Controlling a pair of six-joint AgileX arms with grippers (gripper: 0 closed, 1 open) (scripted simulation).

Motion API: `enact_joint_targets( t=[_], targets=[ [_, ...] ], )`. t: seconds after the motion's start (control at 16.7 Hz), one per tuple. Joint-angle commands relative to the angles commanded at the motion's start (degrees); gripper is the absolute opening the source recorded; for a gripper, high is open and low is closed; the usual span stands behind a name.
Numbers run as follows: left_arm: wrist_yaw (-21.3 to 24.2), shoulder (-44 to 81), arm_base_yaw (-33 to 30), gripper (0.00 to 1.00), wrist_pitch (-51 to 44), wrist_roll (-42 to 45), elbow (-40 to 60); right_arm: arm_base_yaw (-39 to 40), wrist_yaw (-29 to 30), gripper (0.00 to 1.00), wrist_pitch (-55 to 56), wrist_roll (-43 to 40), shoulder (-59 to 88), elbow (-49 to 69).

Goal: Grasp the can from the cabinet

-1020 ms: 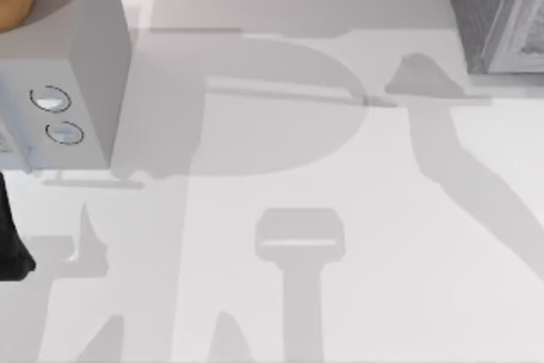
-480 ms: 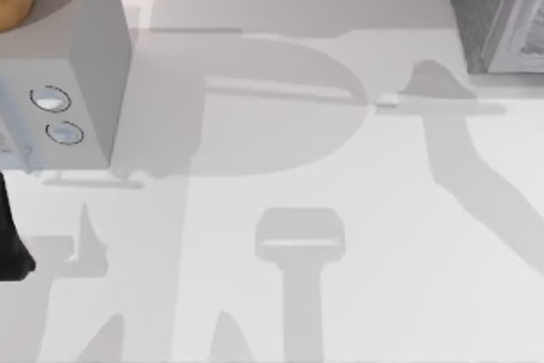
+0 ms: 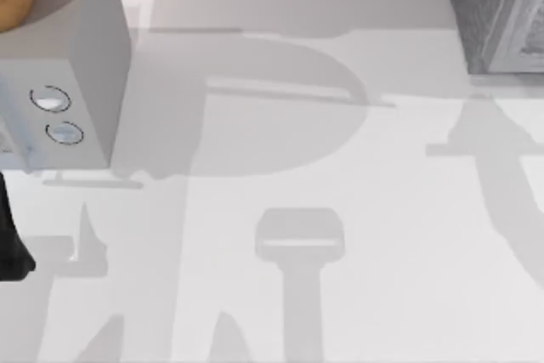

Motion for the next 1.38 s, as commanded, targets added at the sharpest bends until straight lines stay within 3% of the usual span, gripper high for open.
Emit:
enact_joint_targets(
  t=[0.42,0.66,0.9,1.38],
  targets=[
    [0.00,0.00,0.00,1.00,0.00,0.00,0.00,-14.04,-14.14,0.00,11.44,-0.21,-25.31,-44.95],
    [0.00,0.00,0.00,1.00,0.00,0.00,0.00,-22.27,-22.36,0.00,18.22,-0.37,-38.56,-62.85],
    [0.00,0.00,0.00,1.00,0.00,0.00,0.00,-27.82,-27.97,0.00,22.93,-0.48,-46.22,-71.22],
    [0.00,0.00,0.00,1.00,0.00,0.00,0.00,-28.33,-29.11,0.00,24.53,-0.38,-44.77,-71.56]
  ],
)
